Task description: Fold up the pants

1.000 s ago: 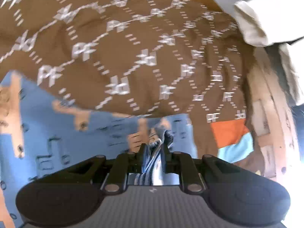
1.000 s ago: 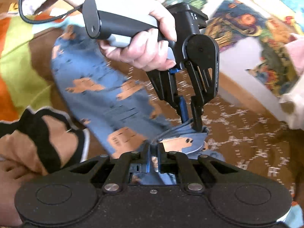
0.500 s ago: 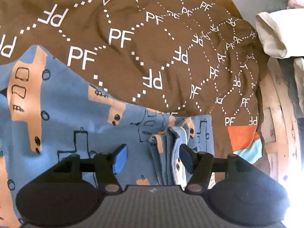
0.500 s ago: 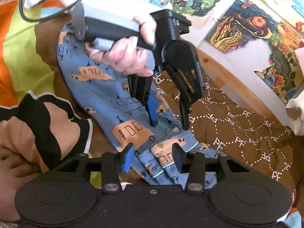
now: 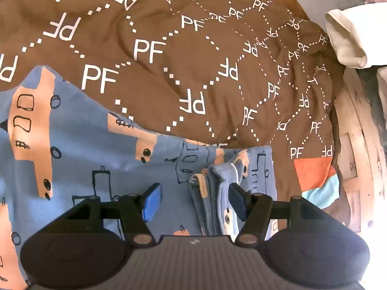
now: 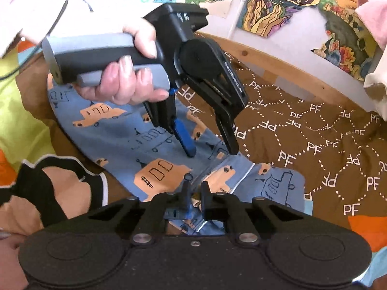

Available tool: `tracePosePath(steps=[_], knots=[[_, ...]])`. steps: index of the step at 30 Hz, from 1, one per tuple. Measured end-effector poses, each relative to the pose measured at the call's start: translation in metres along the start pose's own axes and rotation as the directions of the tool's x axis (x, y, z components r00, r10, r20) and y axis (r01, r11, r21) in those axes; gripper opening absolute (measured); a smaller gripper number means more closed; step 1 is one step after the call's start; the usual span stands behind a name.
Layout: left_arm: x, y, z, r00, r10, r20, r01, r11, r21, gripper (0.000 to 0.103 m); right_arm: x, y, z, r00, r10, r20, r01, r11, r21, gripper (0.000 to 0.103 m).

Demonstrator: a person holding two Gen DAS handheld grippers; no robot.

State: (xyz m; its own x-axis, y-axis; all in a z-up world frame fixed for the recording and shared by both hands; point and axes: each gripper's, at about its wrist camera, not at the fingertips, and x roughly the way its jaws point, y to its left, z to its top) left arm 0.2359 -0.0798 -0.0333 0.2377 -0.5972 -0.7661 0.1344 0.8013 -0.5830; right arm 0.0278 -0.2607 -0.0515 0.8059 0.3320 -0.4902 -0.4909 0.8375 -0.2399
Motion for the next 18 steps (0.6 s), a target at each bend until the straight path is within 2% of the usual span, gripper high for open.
tracePosePath(steps=[4,5,9,13,18], knots=[[0.0,0.0,0.001,1.0,0.005,0.001,-0.005,1.0,0.004,0.067,-0.008,0.001,-0.003,1.0,0.006,-0.013,-0.007,1.0,-0.008,0.006],[0.0,0.0,0.002,1.0,0.008,0.002,-0.008,1.0,0.006,0.068,-0.005,0.003,-0.005,0.999,0.012,-0.033,-0.012,1.0,-0.022,0.009],[0.0,0.0,0.003,1.0,0.006,0.005,-0.006,1.0,0.006,0.071,-0.003,0.011,-0.007,0.999,0.014,-0.033,-0.016,0.997,-0.078,0.033],[0.003,-0.003,0.005,1.0,0.015,0.005,-0.015,1.0,0.028,0.072,-0.001,0.023,-0.01,0.999,-0.025,-0.034,0.019,0.986,-0.166,0.033],[0.009,-0.012,0.006,1.0,0.016,0.007,-0.016,0.998,0.06,0.071,0.005,0.02,-0.011,0.998,-0.045,-0.048,0.037,0.988,-0.151,0.033]])
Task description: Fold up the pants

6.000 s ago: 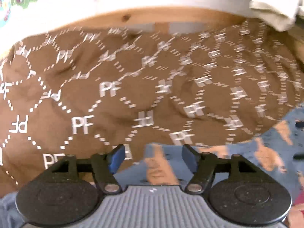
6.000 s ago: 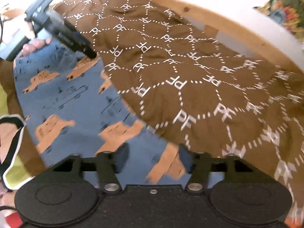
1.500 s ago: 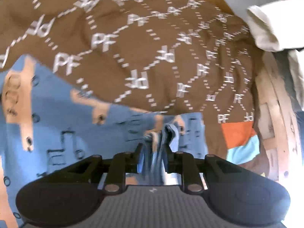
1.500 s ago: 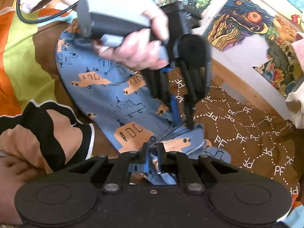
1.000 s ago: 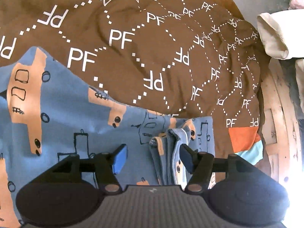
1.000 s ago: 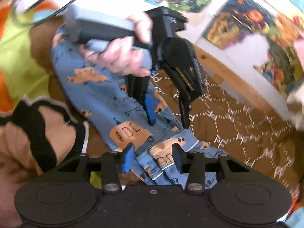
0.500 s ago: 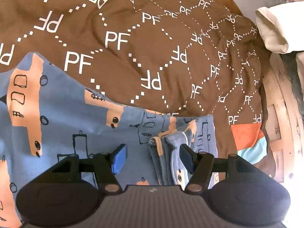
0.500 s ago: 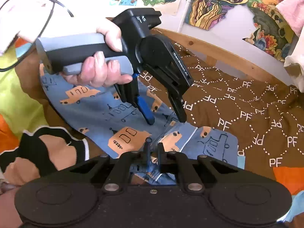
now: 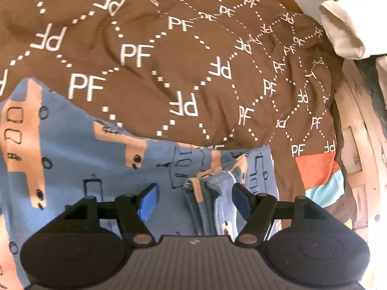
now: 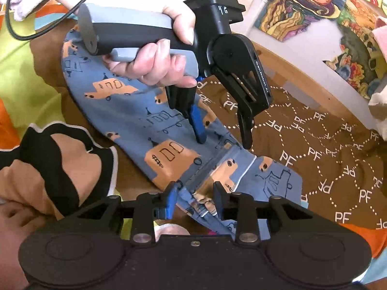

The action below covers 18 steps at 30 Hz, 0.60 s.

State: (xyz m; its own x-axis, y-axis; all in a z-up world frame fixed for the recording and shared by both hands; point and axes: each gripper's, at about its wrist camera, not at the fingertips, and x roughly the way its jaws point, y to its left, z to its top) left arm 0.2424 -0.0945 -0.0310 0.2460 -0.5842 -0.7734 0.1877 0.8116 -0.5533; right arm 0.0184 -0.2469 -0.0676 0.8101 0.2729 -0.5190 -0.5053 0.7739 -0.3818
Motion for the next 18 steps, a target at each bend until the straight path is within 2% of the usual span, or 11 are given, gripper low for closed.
tracePosePath(steps=[3,5,7,8,12,18], knots=[[0.004,-0.01,0.001,1.0,0.013,0.0,-0.013,0.999,0.039,0.058,0.001,0.001,0.0,1.0,-0.007,-0.007,0.007,1.0,-0.007,0.029],[0.006,-0.015,0.001,1.0,0.024,-0.006,-0.023,0.998,0.062,0.043,0.001,0.003,-0.001,1.0,-0.001,-0.016,0.001,1.0,-0.01,0.027],[0.007,-0.018,0.0,0.999,0.039,-0.002,-0.039,0.997,0.072,0.039,0.002,0.004,-0.001,1.0,0.003,-0.024,-0.003,1.0,-0.005,0.023],[0.007,-0.019,-0.001,0.999,0.048,0.003,-0.048,0.996,0.077,0.03,0.001,0.003,-0.002,1.0,0.005,-0.026,-0.005,1.0,-0.004,0.021],[0.004,-0.022,-0.003,0.999,0.05,0.01,-0.051,0.996,0.078,0.023,0.0,-0.001,-0.001,1.0,0.013,-0.02,-0.013,0.999,0.031,0.013],[-0.005,-0.03,-0.003,0.998,0.06,0.029,-0.062,0.996,0.068,0.019,-0.004,-0.013,0.001,0.999,0.042,-0.006,-0.041,0.99,0.133,0.012]])
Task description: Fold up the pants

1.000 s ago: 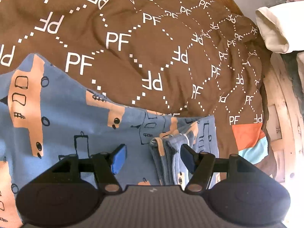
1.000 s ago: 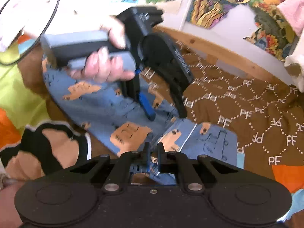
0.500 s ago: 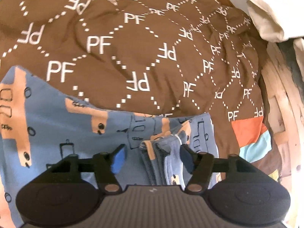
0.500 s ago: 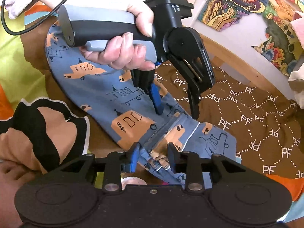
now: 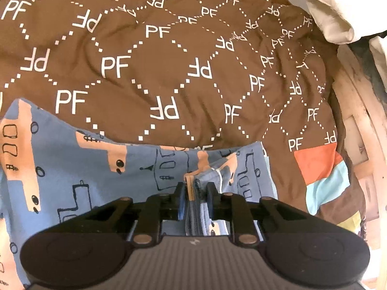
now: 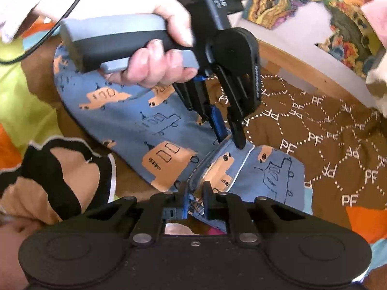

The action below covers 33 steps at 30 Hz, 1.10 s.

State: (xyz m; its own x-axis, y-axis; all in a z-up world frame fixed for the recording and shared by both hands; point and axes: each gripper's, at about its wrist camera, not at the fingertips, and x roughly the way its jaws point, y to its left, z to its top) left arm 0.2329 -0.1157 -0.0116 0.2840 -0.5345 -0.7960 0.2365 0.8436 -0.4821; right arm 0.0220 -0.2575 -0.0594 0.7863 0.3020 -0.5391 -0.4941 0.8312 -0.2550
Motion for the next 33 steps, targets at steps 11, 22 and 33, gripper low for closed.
tracePosePath(steps=[11,22,33], knots=[[-0.014,0.003,-0.001,0.999,-0.028,0.022,0.027,0.999,0.018,0.009,-0.007,-0.003,0.007,1.0,0.02,0.014,-0.021,0.997,0.069,0.011],[0.0,0.003,-0.008,1.0,-0.001,0.028,-0.001,0.998,0.068,0.05,-0.006,-0.006,0.007,1.0,0.019,0.0,-0.019,0.996,0.087,0.011],[0.011,0.007,-0.012,1.0,-0.03,-0.005,0.031,0.999,0.029,0.042,-0.005,-0.018,0.005,0.999,0.053,0.001,-0.052,0.983,0.175,0.012]])
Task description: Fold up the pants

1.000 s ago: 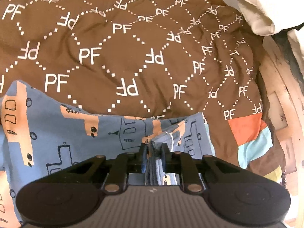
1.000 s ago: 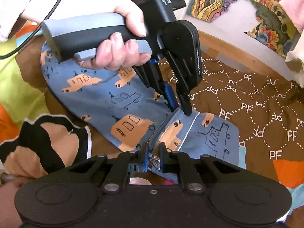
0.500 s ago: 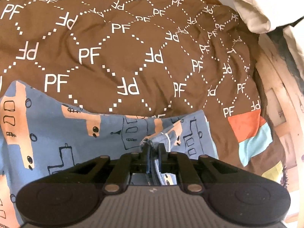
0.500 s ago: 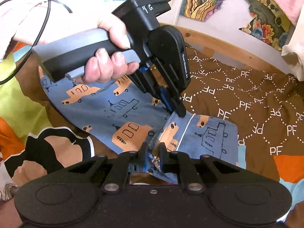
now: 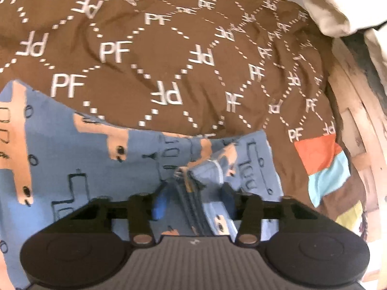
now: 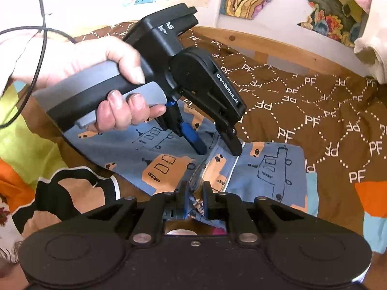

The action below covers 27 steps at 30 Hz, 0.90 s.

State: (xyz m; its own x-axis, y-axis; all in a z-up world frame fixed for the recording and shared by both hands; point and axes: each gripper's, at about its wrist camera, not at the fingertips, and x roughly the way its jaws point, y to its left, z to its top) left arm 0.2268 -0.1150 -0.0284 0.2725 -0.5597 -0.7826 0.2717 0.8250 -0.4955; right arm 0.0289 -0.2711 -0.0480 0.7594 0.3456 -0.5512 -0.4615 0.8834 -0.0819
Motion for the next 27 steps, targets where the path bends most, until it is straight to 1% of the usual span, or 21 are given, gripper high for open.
tracePosePath(steps=[1,2,4,6,8,10,14,17,23,27], knots=[[0.0,-0.002,0.0,1.0,0.002,0.001,-0.002,1.0,0.008,0.039,0.0,-0.001,0.0,1.0,0.001,0.0,-0.001,1.0,0.003,0.012],[-0.001,-0.005,-0.001,1.0,0.005,0.005,-0.005,1.0,0.017,0.031,0.0,-0.001,0.0,1.0,0.001,0.0,-0.001,1.0,0.004,0.012],[-0.001,-0.008,-0.002,1.0,0.005,0.018,-0.005,1.0,0.014,0.021,-0.001,0.001,0.0,1.0,-0.002,0.003,0.002,1.0,0.002,0.012],[-0.001,-0.013,-0.004,0.999,0.027,0.027,-0.028,1.0,0.012,0.016,-0.002,0.0,0.0,1.0,-0.004,0.007,0.004,1.0,-0.001,0.012],[-0.002,-0.022,-0.006,0.998,0.058,0.037,-0.06,0.997,0.047,0.013,-0.002,0.0,0.0,1.0,-0.002,0.009,0.002,1.0,-0.001,0.012],[-0.005,-0.029,-0.008,0.996,0.075,0.052,-0.079,0.994,0.081,0.012,-0.003,0.001,0.0,1.0,-0.001,0.012,0.001,1.0,-0.007,0.012],[-0.015,-0.029,-0.008,0.996,0.066,0.056,-0.071,0.992,0.099,0.012,-0.005,0.003,0.002,1.0,0.015,0.019,-0.014,1.0,-0.011,0.012],[-0.026,-0.014,-0.007,0.997,0.061,0.051,-0.065,0.995,0.077,0.012,-0.005,0.005,0.008,0.999,0.044,0.027,-0.045,0.999,0.005,0.012],[-0.045,0.02,-0.008,0.997,0.065,0.032,-0.065,0.998,0.005,0.012,0.0,0.021,0.021,0.995,0.097,0.035,-0.096,0.995,-0.019,0.012],[-0.056,0.037,-0.007,0.997,0.078,0.017,-0.078,0.997,-0.007,0.012,0.007,0.032,0.029,0.99,0.136,0.025,-0.135,0.99,-0.029,0.012]])
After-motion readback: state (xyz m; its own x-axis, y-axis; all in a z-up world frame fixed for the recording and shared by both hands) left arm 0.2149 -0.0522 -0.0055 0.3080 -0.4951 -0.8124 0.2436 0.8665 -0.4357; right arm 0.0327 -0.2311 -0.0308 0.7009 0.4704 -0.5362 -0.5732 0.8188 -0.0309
